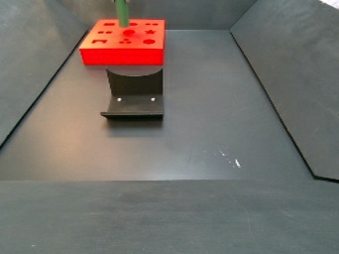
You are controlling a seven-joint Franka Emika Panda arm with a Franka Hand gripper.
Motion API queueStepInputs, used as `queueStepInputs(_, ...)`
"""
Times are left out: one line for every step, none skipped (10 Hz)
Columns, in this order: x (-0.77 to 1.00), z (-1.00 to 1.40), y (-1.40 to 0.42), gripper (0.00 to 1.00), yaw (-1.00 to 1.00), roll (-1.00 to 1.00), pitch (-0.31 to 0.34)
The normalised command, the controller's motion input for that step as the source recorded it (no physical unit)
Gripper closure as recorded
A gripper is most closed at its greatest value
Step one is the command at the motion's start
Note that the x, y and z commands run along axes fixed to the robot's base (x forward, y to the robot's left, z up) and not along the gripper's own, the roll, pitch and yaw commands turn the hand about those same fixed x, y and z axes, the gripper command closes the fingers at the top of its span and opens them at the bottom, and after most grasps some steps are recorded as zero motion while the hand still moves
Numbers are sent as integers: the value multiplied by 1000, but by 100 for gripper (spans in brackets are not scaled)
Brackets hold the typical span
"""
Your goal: Insert the round object.
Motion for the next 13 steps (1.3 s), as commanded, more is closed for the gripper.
queueStepInputs(0, -117, 0, 100, 0, 16, 0)
queueStepInputs(-6, -131, 49, 100, -54, 13, 0)
queueStepInputs(-51, -160, 80, 100, -51, 37, 0)
queueStepInputs(-169, -189, 91, 100, -91, 47, 0)
queueStepInputs(-106, -114, 0, 100, -43, 0, 0)
queueStepInputs(-77, -103, 0, 100, 0, 0, -26)
queueStepInputs(-143, 0, -209, 100, 60, 0, -46)
queueStepInputs(-109, -11, -80, 100, 14, 0, -56)
queueStepInputs(-137, -49, -49, 100, 9, 0, -54)
queueStepInputs(-34, -160, 0, 100, 0, 0, -49)
queueStepInputs(0, -203, 94, 100, 51, 0, -60)
queueStepInputs(80, -166, 100, 100, 91, 0, -44)
queueStepInputs(214, -143, 106, 100, 209, 24, -23)
